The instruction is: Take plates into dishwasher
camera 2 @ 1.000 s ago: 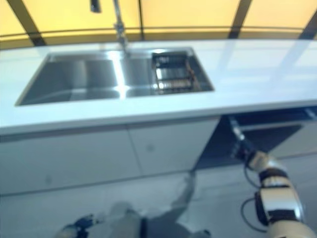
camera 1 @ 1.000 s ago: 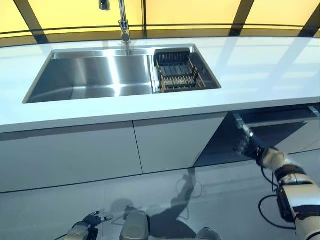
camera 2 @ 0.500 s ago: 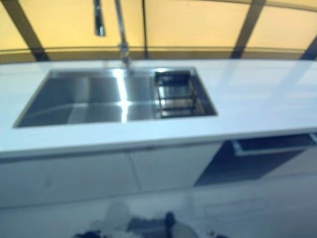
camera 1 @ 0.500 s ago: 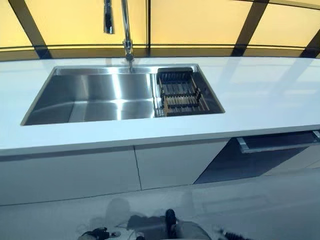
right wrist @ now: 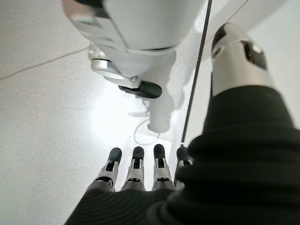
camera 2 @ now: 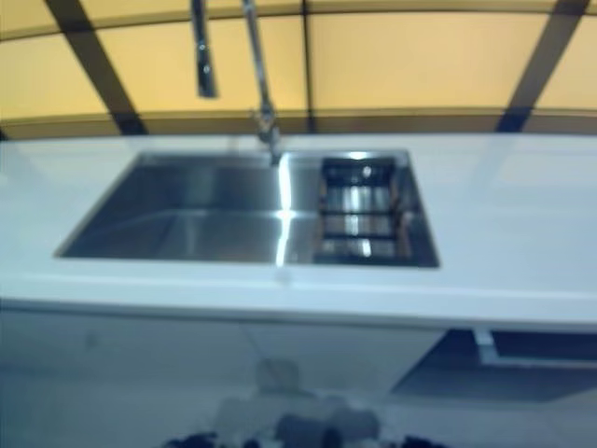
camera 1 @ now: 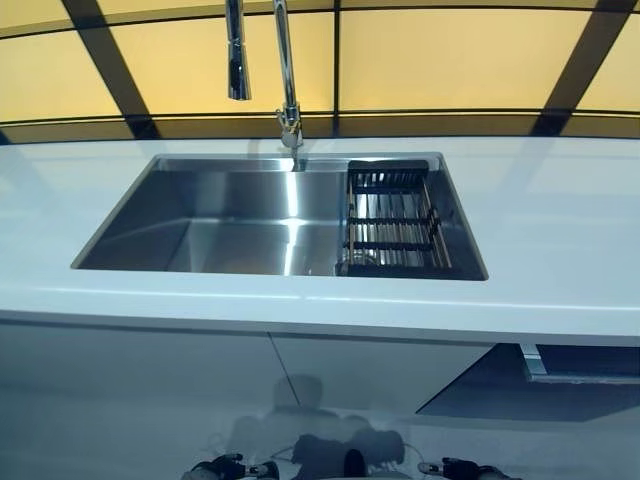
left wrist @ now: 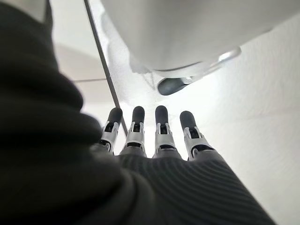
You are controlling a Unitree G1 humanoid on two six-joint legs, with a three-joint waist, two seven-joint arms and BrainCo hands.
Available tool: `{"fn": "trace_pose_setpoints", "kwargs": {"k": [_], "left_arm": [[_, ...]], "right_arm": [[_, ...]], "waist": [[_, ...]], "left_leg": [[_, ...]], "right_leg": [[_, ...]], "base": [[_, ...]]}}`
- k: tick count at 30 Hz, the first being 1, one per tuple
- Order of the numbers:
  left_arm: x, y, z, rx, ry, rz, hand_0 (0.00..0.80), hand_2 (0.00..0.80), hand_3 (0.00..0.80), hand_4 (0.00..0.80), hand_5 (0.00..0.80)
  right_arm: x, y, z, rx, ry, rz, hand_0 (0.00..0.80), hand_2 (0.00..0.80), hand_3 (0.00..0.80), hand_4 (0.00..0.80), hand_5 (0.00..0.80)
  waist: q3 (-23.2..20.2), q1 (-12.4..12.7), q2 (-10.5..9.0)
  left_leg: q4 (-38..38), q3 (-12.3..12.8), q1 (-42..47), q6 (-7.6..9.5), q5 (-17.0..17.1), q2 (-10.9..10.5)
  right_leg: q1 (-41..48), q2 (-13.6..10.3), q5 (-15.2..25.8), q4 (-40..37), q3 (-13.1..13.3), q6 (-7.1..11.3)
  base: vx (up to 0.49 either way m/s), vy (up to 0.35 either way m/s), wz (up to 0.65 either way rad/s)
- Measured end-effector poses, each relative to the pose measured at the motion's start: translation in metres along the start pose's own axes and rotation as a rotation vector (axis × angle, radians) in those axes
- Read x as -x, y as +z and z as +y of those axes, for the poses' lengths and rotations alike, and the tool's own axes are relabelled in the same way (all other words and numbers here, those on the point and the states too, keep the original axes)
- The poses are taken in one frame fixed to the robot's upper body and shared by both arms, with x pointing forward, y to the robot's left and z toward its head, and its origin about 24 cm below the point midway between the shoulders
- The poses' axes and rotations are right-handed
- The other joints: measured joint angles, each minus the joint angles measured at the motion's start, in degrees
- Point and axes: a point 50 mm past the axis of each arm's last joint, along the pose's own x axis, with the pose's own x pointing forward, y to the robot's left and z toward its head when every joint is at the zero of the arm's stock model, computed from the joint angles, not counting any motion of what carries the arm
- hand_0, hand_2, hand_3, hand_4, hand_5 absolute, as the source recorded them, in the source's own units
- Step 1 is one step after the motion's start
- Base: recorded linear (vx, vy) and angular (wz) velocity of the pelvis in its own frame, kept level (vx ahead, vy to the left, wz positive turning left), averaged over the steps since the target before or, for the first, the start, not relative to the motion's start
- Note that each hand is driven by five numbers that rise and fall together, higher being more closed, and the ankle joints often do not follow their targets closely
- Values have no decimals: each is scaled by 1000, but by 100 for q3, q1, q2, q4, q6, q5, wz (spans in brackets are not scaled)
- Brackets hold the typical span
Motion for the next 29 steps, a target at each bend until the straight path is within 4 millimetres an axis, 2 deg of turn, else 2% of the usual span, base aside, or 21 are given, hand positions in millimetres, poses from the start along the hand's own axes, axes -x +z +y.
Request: {"fn": "trace_pose_setpoints", "kwargs": {"k": [2,3,4,6,10,12,16,19,23,29], "left_arm": [[0,3,0,0,3,-10,0,0,0,0,0],[0,3,1,0,8,-10,0,0,0,0,0],[0,2,4,-1,17,-8,0,0,0,0,0],[2,-3,13,-7,43,6,0,0,0,0,0],[3,-3,20,-8,65,6,0,0,0,0,0],[3,-1,18,-6,62,-5,0,0,0,0,0],[2,-2,8,7,38,-6,0,0,0,0,0],[2,-12,2,26,25,16,0,0,0,0,0],[3,-24,-3,72,18,42,0,0,0,0,0],[3,-25,-3,121,18,40,0,0,0,0,0]], "right_arm": [[1,-6,-8,-55,-50,19,0,0,0,0,0],[1,-7,-10,-92,-66,23,0,0,0,0,0],[1,-14,-10,-134,-81,46,0,0,0,0,0],[1,-29,-1,-168,-90,101,0,0,0,0,0],[2,-56,12,-176,-95,211,0,0,0,0,0],[1,-55,17,-171,-87,217,0,0,0,0,0],[-1,-39,18,-145,-87,182,0,0,0,0,0],[-1,-33,18,-123,-93,168,0,0,0,0,0],[-1,-34,18,-121,-103,173,0,0,0,0,0],[0,-40,19,-112,-103,195,0,0,0,0,0]], "waist": [[61,-47,193],[39,-23,225],[21,-1,239],[-2,-59,87],[-31,-81,-25],[-25,-72,-14],[-42,-52,31],[-157,-47,22],[-222,-12,31],[-237,-21,19]], "left_leg": [[-235,-7,164,78,78,-40],[-278,-19,210,-16,233,-42],[-277,93,262,-41,334,-87],[-308,261,260,115,247,-250],[-283,335,385,207,176,-378],[-283,328,407,215,150,-394],[-290,313,550,203,95,-365],[-311,313,553,187,69,-320],[-310,312,549,185,70,-292],[-306,286,556,183,70,-304]], "right_leg": [[97,68,-83,-6,76,97],[92,60,-95,-5,117,133],[91,-18,-106,-4,109,214],[65,-245,-90,1,-22,392],[143,-370,-103,15,-7,546],[164,-379,-123,16,15,564],[284,-343,-143,-4,63,547],[280,-300,-202,-5,65,510],[286,-273,-212,-5,59,493],[322,-289,-176,-5,24,500]], "base": [[114,115,-33],[81,76,-49],[90,76,-62],[109,78,-41],[85,46,-12],[66,10,-4],[44,1,-5],[0,0,0],[0,0,0],[3,0,2]]}}
